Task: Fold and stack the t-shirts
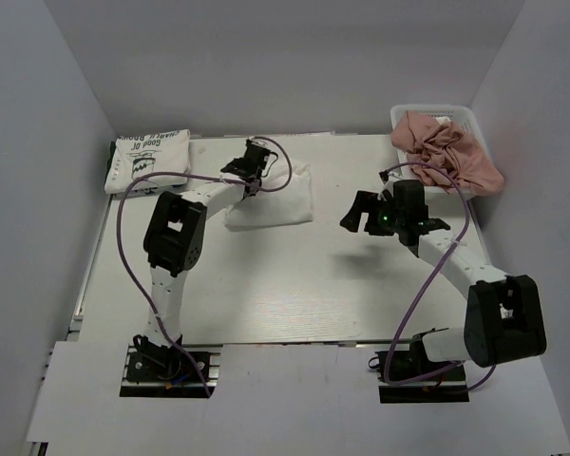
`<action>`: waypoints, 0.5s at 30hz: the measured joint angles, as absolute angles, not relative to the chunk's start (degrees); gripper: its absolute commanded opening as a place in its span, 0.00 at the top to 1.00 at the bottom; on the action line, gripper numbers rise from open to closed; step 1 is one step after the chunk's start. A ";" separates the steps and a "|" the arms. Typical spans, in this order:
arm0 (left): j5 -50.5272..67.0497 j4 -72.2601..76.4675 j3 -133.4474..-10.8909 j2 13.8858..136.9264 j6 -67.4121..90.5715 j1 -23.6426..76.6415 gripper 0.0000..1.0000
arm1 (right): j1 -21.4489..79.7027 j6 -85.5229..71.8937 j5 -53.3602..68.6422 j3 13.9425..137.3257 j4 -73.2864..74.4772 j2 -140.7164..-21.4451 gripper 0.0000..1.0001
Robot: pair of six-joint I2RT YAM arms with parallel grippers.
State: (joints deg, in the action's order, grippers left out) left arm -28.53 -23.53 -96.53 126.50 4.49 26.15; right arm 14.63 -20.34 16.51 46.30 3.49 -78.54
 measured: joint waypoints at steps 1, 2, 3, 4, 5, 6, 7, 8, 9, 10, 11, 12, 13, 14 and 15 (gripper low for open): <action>-30.39 -22.09 -94.96 125.27 2.24 25.80 1.00 | 14.63 -20.10 15.57 45.93 3.51 -77.76 0.09; -32.29 -19.90 -92.88 123.50 -0.47 25.32 1.00 | 14.59 -19.79 14.37 45.39 3.29 -76.79 0.09; -33.82 -17.85 -91.05 121.73 -3.46 24.84 1.00 | 14.59 -19.53 13.52 44.97 3.27 -76.03 0.09; -35.31 -15.84 -89.38 119.72 -6.72 24.40 1.00 | 14.59 -19.25 12.40 44.53 3.20 -75.24 0.09; -36.51 -13.98 -88.31 117.93 -9.52 23.88 1.00 | 14.59 -19.03 11.49 44.23 3.11 -74.65 0.09; -37.41 -12.16 -87.68 116.38 -12.19 23.38 1.00 | 14.59 -18.92 10.46 44.03 3.14 -74.19 0.09; -38.20 -10.35 -87.31 114.96 -14.85 22.79 1.00 | 14.59 -18.85 9.32 43.99 3.14 -73.95 0.09; -38.89 -8.75 -87.24 113.71 -17.12 22.13 1.00 | 14.59 -18.81 8.45 43.99 3.01 -73.95 0.09; -39.46 -7.11 -87.31 112.60 -19.22 21.52 1.00 | 14.59 -18.79 7.60 43.99 3.03 -73.95 0.09; -40.05 -5.91 -87.83 111.72 -21.34 20.75 1.00 | 14.59 -18.76 6.96 43.92 3.07 -73.97 0.09; -40.29 -5.10 -88.71 111.31 -23.00 19.97 1.00 | 14.59 -18.76 6.44 43.81 3.03 -73.97 0.09; -40.32 -4.89 -89.89 111.24 -24.27 19.14 1.00 | 14.59 -18.76 6.20 43.70 3.01 -73.97 0.09; -40.27 -4.78 -91.24 111.28 -25.36 18.22 1.00 | 14.57 -18.76 5.96 43.66 3.11 -74.11 0.09; -40.16 -4.75 -92.27 111.28 -26.17 17.32 1.00 | 14.52 -18.76 5.82 43.66 3.09 -74.37 0.09; -39.81 -5.30 -93.67 111.28 -26.94 16.23 1.00 | 14.48 -18.76 5.69 43.66 3.07 -74.67 0.09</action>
State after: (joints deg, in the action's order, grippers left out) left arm -39.81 -5.30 -93.67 111.28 -26.94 16.23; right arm 14.48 -18.76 5.69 43.66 3.07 -74.67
